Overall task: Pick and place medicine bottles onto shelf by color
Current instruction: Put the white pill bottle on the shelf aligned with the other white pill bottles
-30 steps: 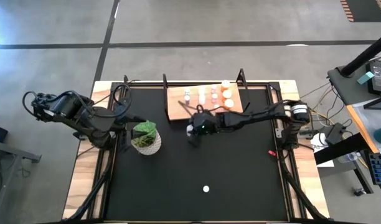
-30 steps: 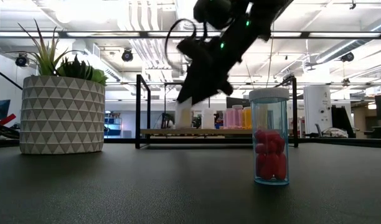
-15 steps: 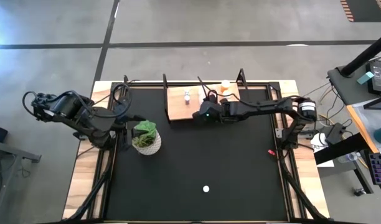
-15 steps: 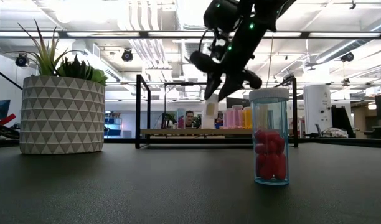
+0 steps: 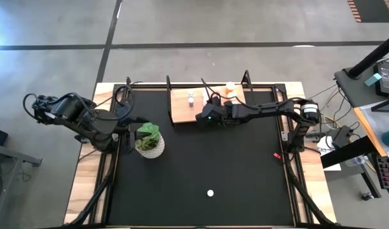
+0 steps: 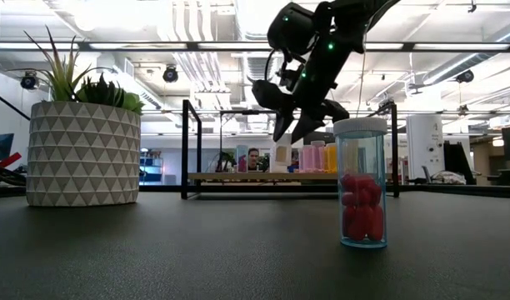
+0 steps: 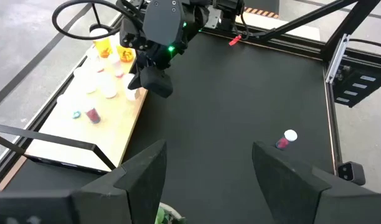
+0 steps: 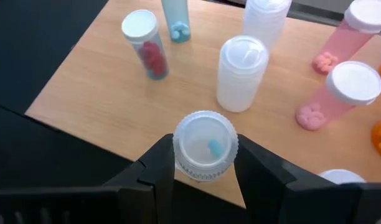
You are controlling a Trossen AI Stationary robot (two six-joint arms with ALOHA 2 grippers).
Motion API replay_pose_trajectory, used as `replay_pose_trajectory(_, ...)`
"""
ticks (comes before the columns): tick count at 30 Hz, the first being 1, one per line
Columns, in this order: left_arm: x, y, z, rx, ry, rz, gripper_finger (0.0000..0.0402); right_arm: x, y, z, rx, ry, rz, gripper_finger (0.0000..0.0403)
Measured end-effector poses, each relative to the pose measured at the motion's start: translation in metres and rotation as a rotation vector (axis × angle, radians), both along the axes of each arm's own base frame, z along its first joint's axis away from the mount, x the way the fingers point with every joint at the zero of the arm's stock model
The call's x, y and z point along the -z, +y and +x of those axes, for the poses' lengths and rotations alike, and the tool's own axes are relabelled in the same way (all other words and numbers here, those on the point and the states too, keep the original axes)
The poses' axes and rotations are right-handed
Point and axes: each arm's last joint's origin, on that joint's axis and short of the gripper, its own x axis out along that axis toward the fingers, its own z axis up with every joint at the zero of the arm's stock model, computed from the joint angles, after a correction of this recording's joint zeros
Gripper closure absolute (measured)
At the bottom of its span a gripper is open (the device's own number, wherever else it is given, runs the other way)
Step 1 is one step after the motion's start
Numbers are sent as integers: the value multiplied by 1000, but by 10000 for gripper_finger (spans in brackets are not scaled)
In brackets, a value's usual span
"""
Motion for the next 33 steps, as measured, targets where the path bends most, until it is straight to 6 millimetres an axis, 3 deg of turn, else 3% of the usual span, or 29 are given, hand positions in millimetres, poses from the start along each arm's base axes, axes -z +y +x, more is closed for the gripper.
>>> replay_pose_trajectory(33, 0, 1, 0, -23, -7, 18, 182, 13, -4, 3, -109, 123, -61, 266)
